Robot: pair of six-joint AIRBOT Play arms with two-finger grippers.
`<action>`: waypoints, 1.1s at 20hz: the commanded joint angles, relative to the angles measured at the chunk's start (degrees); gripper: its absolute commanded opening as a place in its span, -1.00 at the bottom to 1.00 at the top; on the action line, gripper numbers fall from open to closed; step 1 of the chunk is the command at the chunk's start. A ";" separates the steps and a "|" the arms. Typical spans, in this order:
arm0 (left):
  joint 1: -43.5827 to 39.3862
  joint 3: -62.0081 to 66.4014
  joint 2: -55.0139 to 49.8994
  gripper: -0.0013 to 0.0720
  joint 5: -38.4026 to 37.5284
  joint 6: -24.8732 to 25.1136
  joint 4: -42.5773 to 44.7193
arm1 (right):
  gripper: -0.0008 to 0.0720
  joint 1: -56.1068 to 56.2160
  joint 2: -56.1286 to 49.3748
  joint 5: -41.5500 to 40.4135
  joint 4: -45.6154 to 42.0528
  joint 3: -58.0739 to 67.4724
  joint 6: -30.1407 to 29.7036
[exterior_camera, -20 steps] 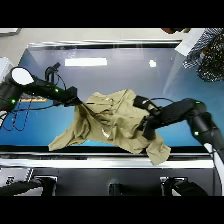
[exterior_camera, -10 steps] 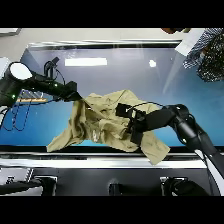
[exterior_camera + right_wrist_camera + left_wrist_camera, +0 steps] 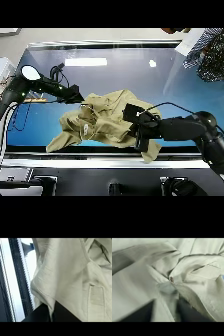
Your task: Fold the clothes and pants, and hang the long-sleeved shirts on hangers.
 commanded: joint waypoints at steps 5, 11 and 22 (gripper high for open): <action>4.57 4.35 1.27 0.53 0.31 0.85 -1.14 | -0.92 0.04 2.78 7.61 -0.22 0.07 7.61; 15.87 5.64 8.41 0.53 -2.93 0.63 6.73 | -0.91 -0.13 6.71 26.23 -18.03 0.74 35.82; 20.22 5.62 8.90 0.52 -5.86 0.63 8.39 | -0.92 -0.13 5.53 -11.87 -79.58 16.44 89.20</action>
